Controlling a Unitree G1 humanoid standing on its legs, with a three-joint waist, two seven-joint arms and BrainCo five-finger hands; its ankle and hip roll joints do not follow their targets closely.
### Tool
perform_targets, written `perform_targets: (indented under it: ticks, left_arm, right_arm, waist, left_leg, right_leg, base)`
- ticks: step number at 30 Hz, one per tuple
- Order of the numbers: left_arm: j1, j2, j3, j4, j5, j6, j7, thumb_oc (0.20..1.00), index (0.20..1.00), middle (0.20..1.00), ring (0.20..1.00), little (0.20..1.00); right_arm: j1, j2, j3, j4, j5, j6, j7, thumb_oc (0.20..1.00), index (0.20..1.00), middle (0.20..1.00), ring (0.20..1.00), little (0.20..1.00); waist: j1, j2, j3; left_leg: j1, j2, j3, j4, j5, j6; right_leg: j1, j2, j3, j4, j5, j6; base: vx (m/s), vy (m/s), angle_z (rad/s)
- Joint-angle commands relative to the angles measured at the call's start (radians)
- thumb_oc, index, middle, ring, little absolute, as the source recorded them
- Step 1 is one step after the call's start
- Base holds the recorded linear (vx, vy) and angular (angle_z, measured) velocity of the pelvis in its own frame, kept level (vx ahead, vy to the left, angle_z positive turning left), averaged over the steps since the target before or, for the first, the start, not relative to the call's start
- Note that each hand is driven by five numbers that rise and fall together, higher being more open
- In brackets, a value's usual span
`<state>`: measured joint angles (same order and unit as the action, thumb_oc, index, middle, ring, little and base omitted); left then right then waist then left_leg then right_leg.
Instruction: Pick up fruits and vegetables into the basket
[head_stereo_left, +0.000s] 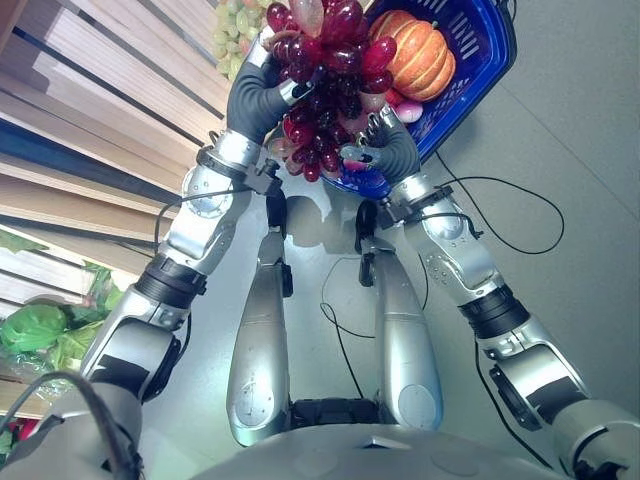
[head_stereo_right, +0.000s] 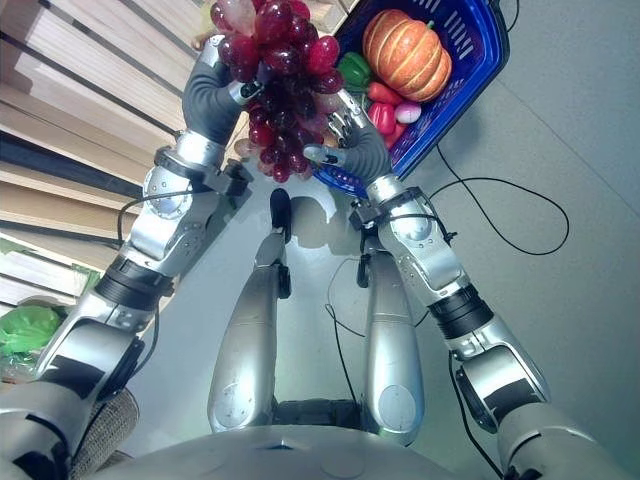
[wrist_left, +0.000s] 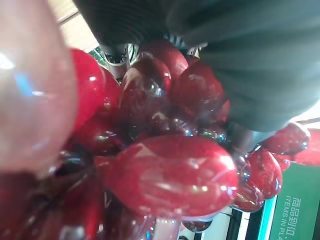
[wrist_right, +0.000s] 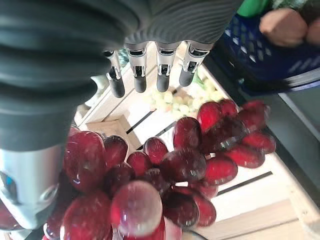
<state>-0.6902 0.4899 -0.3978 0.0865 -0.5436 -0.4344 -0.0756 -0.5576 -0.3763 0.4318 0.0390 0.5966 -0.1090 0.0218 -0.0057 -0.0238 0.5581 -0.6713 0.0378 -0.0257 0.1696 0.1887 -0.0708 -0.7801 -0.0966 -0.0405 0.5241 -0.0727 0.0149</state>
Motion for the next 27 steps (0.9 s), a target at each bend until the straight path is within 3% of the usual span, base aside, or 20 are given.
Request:
perform_targets:
  ticks: [1,15,16,17,18,19,27]
  left_arm:
    - [-0.073,-0.048,-0.059,-0.144,0.006,-0.039,-0.052,0.200,0.200,0.200,0.200,0.200]
    - [-0.084,-0.055,-0.123,-0.154,0.013,-0.018,-0.072,0.200,0.200,0.200,0.200,0.200]
    - [-0.083,-0.055,-0.128,-0.154,0.008,-0.015,-0.074,0.200,0.200,0.200,0.200,0.200]
    - [-0.083,-0.054,-0.131,-0.154,0.004,-0.014,-0.075,0.200,0.200,0.200,0.200,0.200]
    - [-0.081,-0.055,-0.132,-0.153,0.003,-0.011,-0.077,0.200,0.200,0.200,0.200,0.200]
    - [-0.079,-0.056,-0.135,-0.153,0.003,-0.009,-0.078,0.200,0.200,0.200,0.200,0.200]
    - [-0.065,-0.067,-0.157,-0.142,-0.003,-0.001,-0.090,0.200,0.200,0.200,0.200,0.200]
  right_arm:
    - [-0.043,0.018,0.034,-0.105,0.082,-0.004,0.054,1.000,1.000,1.000,1.000,1.000]
    - [-0.059,0.040,0.077,-0.127,0.263,0.018,0.125,1.000,1.000,1.000,1.000,1.000]
    - [-0.060,0.042,0.080,-0.128,0.262,0.016,0.129,0.614,0.614,0.614,0.614,0.614]
    - [-0.061,0.043,0.081,-0.129,0.261,0.013,0.128,0.507,0.507,0.507,0.507,0.507]
    - [-0.061,0.044,0.083,-0.133,0.260,0.005,0.122,0.235,0.235,0.235,0.235,0.235]
    - [-0.060,0.043,0.084,-0.134,0.263,-0.001,0.122,0.200,0.200,0.200,0.200,0.200]
    - [-0.061,0.045,0.085,-0.128,0.257,-0.031,0.119,0.200,0.200,0.200,0.200,0.200]
  waist:
    - [-0.017,0.030,-0.038]
    - [-0.014,0.021,-0.038]
    - [-0.014,0.021,-0.038]
    - [-0.013,0.021,-0.038]
    - [-0.013,0.020,-0.038]
    - [-0.013,0.020,-0.038]
    - [-0.014,0.019,-0.038]
  left_leg:
    - [-0.021,-0.024,0.014,0.095,-0.099,0.061]
    - [-0.022,-0.025,0.014,0.090,-0.093,0.065]
    - [-0.022,-0.025,0.013,0.090,-0.093,0.065]
    - [-0.021,-0.024,0.013,0.089,-0.092,0.064]
    - [-0.020,-0.024,0.013,0.087,-0.092,0.064]
    - [-0.020,-0.024,0.013,0.088,-0.092,0.065]
    - [-0.017,-0.025,0.013,0.076,-0.087,0.066]
  right_leg:
    - [0.103,-0.018,-0.019,-0.217,0.135,0.032]
    - [0.102,-0.016,-0.022,-0.226,0.146,0.034]
    - [0.102,-0.016,-0.022,-0.227,0.147,0.034]
    - [0.103,-0.016,-0.022,-0.228,0.148,0.034]
    - [0.104,-0.015,-0.022,-0.229,0.149,0.034]
    - [0.104,-0.016,-0.022,-0.229,0.149,0.035]
    - [0.106,-0.015,-0.024,-0.240,0.158,0.037]
  base:
    - [0.00,0.000,0.00]
    - [0.00,0.000,0.00]
    - [0.00,0.000,0.00]
    - [0.00,0.000,0.00]
    - [0.00,0.000,0.00]
    - [0.00,0.000,0.00]
    - [0.00,0.000,0.00]
